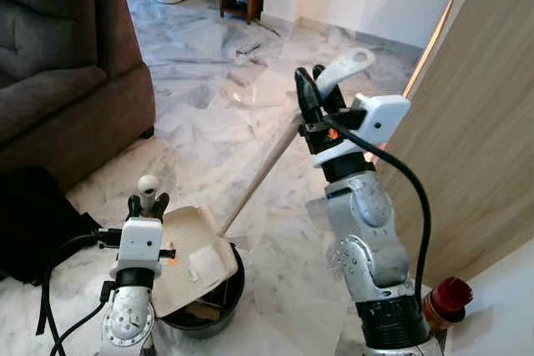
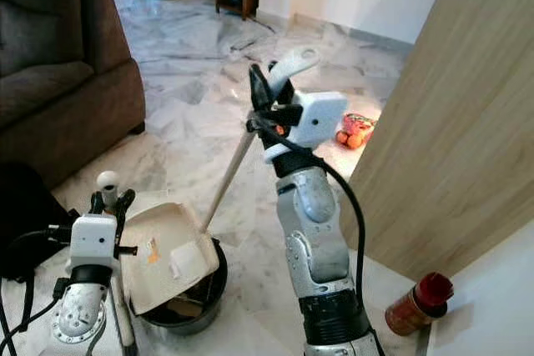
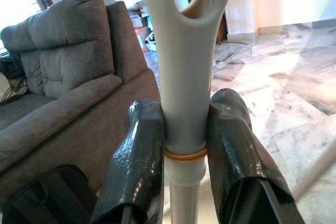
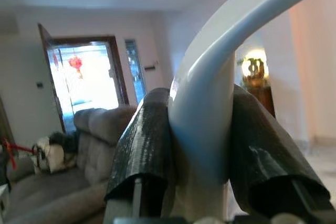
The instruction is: Sweep floor
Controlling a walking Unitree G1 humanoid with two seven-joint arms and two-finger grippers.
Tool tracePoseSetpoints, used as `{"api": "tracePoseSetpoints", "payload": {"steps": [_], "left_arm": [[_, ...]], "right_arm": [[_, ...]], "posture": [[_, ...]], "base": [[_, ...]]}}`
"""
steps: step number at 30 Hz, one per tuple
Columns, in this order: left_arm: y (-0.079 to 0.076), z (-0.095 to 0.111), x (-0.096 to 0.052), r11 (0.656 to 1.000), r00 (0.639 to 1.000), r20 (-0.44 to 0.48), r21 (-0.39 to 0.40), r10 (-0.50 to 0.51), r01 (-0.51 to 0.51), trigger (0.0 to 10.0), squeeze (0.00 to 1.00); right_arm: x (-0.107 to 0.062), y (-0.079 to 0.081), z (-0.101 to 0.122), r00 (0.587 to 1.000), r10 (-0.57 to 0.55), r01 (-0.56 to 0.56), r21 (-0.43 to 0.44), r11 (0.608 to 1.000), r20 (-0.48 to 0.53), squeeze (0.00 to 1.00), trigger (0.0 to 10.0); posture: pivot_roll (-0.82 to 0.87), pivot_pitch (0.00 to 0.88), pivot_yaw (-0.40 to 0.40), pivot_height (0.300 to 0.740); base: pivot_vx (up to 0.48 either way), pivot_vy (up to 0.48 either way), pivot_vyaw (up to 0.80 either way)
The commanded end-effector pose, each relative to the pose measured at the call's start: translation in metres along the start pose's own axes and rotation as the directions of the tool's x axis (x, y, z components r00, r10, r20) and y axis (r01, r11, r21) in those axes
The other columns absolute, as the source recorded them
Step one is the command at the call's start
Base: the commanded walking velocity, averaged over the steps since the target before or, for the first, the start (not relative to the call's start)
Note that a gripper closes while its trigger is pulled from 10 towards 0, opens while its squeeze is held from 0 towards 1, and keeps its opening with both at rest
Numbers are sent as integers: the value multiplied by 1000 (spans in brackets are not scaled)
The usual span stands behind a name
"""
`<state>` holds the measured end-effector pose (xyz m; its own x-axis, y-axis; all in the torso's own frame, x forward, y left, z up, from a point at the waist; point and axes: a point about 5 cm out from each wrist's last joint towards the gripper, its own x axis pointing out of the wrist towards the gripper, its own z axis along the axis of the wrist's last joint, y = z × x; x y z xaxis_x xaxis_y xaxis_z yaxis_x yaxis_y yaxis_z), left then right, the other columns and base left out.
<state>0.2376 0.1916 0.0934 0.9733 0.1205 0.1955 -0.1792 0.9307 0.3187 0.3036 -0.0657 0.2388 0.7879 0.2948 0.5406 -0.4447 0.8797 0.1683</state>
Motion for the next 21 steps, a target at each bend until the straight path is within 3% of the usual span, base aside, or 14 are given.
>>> {"api": "tracePoseSetpoints", "payload": {"steps": [1, 8, 15, 21], "left_arm": [[1, 3, 1, 1000, 1000, 25, -1, -4, 4, 10000, 0], [-1, 3, 3, 1000, 999, 31, -2, -10, 10, 10000, 0], [0, 3, 4, 1000, 999, 32, -3, -9, 9, 10000, 0], [1, 1, 5, 1000, 1000, 25, -3, -1, 1, 10000, 0]], "right_arm": [[2, 7, 20, 993, 3, -5, 22, 1000, 115, 0, 10000], [1, 25, 22, 988, 39, -41, 7, 999, 149, 0, 10000], [-4, 43, 25, 969, 180, -158, -134, 978, 171, 0, 10000], [-8, 56, 27, 946, 259, -224, -188, 956, 194, 0, 10000]], "posture": [[171, 39, -50, 740], [174, 42, -49, 740], [172, 46, -50, 740], [175, 49, -46, 740]], "base": [[0, 0, 0], [0, 0, 0], [0, 0, 0], [0, 0, 0]]}}
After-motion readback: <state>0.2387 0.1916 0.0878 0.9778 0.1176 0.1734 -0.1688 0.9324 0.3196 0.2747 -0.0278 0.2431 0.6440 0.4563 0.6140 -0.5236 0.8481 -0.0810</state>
